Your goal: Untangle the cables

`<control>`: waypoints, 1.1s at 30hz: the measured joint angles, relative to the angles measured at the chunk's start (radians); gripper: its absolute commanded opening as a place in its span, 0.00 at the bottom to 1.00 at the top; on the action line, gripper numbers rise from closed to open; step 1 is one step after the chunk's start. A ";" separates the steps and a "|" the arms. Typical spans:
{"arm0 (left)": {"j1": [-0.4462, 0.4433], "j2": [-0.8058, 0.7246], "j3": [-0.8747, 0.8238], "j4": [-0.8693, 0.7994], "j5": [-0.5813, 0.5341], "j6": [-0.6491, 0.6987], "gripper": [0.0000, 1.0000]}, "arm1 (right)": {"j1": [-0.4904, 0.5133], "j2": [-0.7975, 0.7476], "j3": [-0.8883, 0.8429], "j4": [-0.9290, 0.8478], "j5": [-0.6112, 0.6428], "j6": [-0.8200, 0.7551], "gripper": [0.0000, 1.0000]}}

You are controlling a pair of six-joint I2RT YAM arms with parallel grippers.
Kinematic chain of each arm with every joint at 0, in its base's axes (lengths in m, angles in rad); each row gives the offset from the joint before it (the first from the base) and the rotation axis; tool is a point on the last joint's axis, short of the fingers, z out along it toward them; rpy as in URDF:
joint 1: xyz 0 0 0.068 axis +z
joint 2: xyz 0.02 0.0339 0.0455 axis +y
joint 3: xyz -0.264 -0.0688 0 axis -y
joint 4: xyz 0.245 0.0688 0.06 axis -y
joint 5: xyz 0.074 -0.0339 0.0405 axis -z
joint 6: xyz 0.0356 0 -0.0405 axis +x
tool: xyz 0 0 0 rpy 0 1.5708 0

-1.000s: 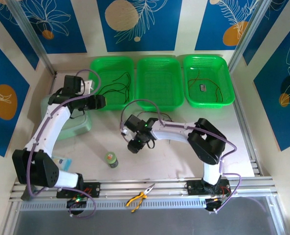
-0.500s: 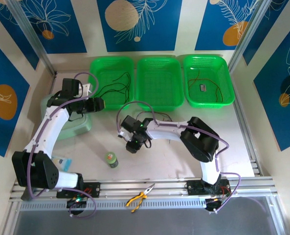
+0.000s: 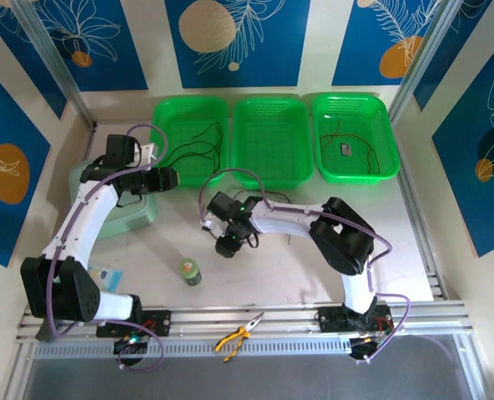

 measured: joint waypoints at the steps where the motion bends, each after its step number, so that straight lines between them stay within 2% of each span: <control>1: 0.000 0.000 0.000 0.000 0.000 0.000 0.68 | -0.004 -0.010 0.005 -0.002 -0.001 -0.002 0.46; 10: 0.002 0.000 0.000 0.000 0.008 0.000 0.68 | -0.044 -0.013 0.036 -0.002 -0.008 -0.021 0.46; 25: 0.002 0.000 0.000 0.000 0.012 0.000 0.68 | -0.027 0.060 0.037 0.003 -0.016 -0.036 0.40; 33: 0.002 0.000 0.000 0.000 0.019 -0.001 0.68 | -0.019 0.073 0.037 0.025 -0.012 -0.052 0.22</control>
